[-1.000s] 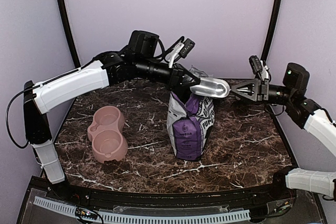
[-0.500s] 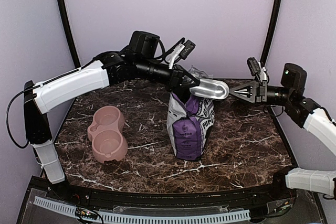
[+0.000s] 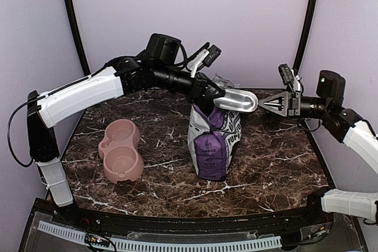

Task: Serve the pet food
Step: Pass from the left arm to the right

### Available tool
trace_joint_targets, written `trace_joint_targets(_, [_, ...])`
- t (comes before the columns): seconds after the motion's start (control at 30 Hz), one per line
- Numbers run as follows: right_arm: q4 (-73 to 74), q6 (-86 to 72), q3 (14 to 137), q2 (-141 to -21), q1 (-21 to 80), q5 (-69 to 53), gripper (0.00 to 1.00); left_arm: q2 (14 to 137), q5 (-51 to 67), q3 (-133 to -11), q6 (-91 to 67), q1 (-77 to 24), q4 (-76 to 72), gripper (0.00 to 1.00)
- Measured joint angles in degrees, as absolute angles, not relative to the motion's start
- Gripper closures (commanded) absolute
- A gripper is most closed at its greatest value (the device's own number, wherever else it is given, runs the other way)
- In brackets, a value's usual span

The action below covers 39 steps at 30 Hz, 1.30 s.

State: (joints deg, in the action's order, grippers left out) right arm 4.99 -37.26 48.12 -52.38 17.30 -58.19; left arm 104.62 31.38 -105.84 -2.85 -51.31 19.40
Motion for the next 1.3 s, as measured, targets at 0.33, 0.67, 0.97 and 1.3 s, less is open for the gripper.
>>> trace_joint_targets(0.33, [8.9, -33.8, 49.2, -51.9, 17.8, -55.3, 1.00, 104.6, 27.4, -106.1, -2.1, -51.8, 21.0, 0.93])
trace_joint_targets(0.67, [11.0, -31.5, 49.2, -51.4, 18.3, -53.5, 1.00, 104.2, 21.9, -106.2, -2.0, -53.1, 23.4, 0.92])
trace_joint_targets(0.97, [12.6, -29.5, 49.2, -50.9, 18.4, -51.4, 1.00, 102.8, 14.8, -106.2, -2.0, -53.8, 26.5, 0.85])
trace_joint_targets(1.3, [17.1, -27.8, 49.2, -49.4, 17.6, -46.4, 1.00, 95.9, 1.9, -106.0, -3.5, -49.6, 32.2, 0.42])
